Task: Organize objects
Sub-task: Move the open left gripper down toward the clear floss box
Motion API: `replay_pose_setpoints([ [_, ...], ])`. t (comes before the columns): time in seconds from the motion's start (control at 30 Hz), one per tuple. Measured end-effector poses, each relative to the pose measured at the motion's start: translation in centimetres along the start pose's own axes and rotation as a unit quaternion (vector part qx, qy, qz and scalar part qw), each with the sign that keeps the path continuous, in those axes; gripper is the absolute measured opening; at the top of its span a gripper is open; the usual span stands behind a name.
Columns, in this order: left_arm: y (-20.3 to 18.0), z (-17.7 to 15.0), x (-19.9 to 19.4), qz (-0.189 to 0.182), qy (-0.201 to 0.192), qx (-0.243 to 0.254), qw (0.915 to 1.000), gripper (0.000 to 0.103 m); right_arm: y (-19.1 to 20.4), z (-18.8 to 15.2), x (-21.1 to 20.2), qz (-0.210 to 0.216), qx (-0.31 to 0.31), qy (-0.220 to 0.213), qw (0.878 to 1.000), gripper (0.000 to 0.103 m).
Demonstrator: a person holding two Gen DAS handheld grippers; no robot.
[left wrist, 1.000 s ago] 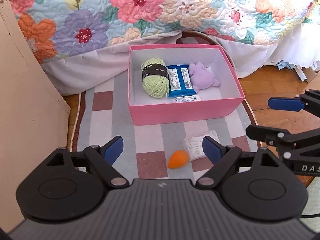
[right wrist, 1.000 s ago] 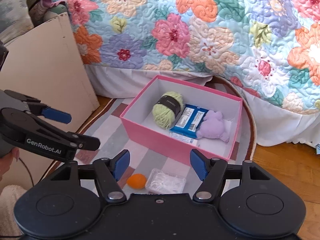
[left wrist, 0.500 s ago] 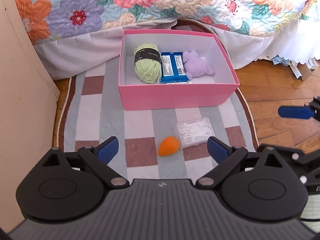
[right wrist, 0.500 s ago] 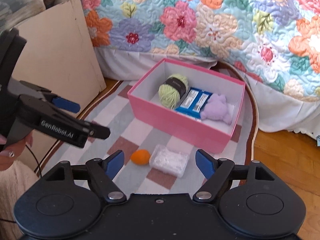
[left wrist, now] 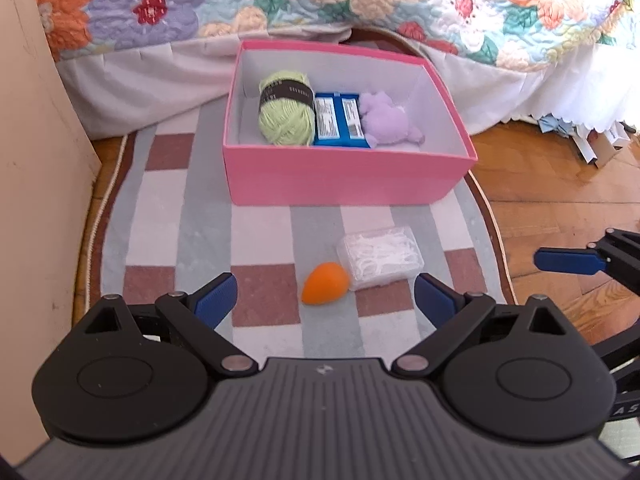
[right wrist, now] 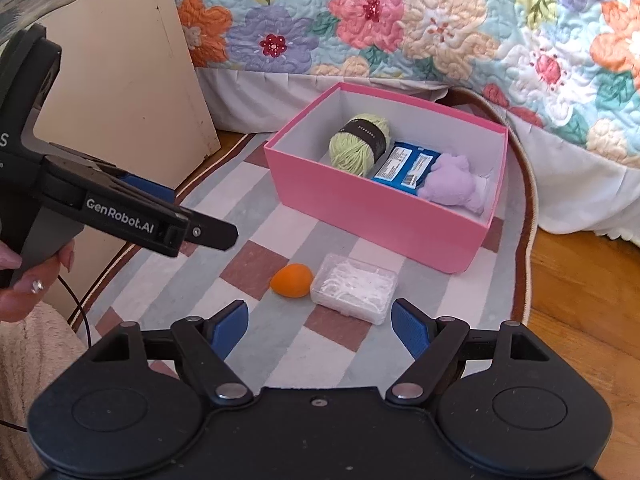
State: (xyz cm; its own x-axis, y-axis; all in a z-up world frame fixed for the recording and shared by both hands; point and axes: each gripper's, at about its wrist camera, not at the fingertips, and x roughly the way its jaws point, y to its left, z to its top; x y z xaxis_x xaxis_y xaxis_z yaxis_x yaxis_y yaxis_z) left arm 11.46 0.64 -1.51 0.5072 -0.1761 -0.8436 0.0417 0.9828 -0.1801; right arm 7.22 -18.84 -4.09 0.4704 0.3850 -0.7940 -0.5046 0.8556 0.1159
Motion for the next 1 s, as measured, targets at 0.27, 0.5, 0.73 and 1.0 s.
replay_pose_setpoints([
  [0.27,-0.1,-0.7,1.5,-0.028,0.006,-0.003,0.9996,0.095,0.8,-1.3,2.3,-0.001,-0.017,-0.008,1.0,0.083],
  [0.5,0.6,-1.4,3.7,-0.038,0.015,-0.031,0.9987,0.093,1.6,-2.0,4.1,-0.02,-0.054,-0.025,0.998,0.083],
  [0.73,1.3,-1.9,5.3,-0.066,0.0,-0.046,0.9967,0.086,1.3,-2.9,7.1,-0.049,-0.078,-0.032,0.995,0.083],
  [1.0,0.6,-2.2,8.0,-0.087,-0.005,-0.048,0.995,0.069,0.6,-3.4,9.5,-0.054,-0.083,-0.042,0.994,0.083],
])
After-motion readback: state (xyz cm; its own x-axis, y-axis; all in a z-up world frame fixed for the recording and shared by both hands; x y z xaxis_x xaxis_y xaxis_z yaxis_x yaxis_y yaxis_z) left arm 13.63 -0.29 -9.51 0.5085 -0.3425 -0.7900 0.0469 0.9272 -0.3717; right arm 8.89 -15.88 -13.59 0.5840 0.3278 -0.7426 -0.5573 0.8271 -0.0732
